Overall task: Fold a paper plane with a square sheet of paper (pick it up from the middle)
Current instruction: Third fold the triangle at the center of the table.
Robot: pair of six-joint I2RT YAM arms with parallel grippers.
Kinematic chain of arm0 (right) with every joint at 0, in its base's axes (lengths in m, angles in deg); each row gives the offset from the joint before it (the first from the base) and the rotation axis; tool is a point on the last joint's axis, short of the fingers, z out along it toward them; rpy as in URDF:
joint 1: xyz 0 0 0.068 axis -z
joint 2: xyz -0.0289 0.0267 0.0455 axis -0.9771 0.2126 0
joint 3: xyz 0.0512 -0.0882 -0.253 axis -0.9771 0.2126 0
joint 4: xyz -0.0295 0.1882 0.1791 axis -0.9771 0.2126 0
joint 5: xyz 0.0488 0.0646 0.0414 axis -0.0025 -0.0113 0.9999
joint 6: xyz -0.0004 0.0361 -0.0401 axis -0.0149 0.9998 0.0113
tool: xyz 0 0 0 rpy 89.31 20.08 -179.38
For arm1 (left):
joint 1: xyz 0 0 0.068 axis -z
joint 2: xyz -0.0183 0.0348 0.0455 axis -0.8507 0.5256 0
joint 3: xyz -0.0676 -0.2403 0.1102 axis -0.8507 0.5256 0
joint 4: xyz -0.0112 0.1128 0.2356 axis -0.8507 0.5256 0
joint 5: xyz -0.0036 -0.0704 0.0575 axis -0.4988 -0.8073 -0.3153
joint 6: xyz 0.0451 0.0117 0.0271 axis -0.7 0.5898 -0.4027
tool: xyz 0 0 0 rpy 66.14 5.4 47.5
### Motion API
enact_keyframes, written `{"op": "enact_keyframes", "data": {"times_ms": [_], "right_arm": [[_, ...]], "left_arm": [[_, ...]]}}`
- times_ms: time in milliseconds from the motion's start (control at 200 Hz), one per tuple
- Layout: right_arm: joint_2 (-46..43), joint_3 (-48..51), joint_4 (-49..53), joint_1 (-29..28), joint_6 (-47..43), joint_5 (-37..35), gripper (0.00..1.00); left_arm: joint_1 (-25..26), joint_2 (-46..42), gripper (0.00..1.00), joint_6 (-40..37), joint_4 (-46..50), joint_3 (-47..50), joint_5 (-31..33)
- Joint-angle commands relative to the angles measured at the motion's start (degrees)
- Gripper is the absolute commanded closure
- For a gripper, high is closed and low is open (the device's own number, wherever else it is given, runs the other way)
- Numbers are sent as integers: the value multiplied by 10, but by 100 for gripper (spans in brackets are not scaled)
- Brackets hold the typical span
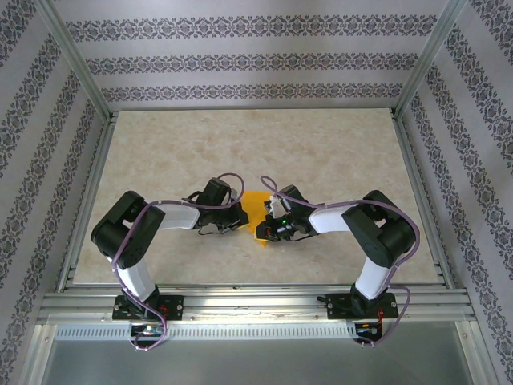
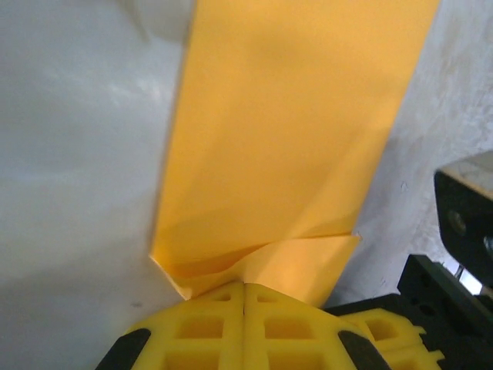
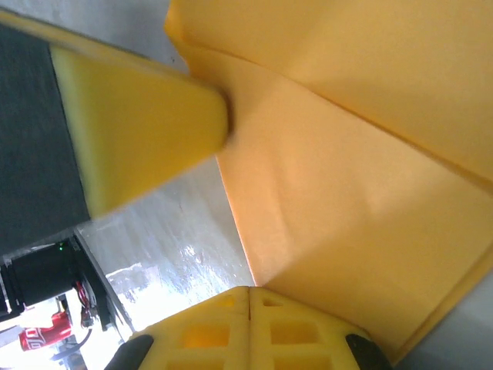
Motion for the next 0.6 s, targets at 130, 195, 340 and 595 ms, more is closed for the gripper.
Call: {"op": "enact_keyframes", "data": {"times_ms": [130, 195, 340, 595], "right_arm": [[12, 26, 67, 10, -29, -33, 100], [11, 26, 68, 10, -32, -32, 100], [8, 28, 70, 11, -36, -30, 100], [15, 14, 83, 19, -59, -4, 100]], "left_arm": [[-49, 6, 94, -15, 34, -7, 45], [-59, 8, 94, -20, 40, -9, 47], [-73, 3, 94, -28, 59, -19, 43], [-68, -69, 92, -41, 52, -33, 7]]}}
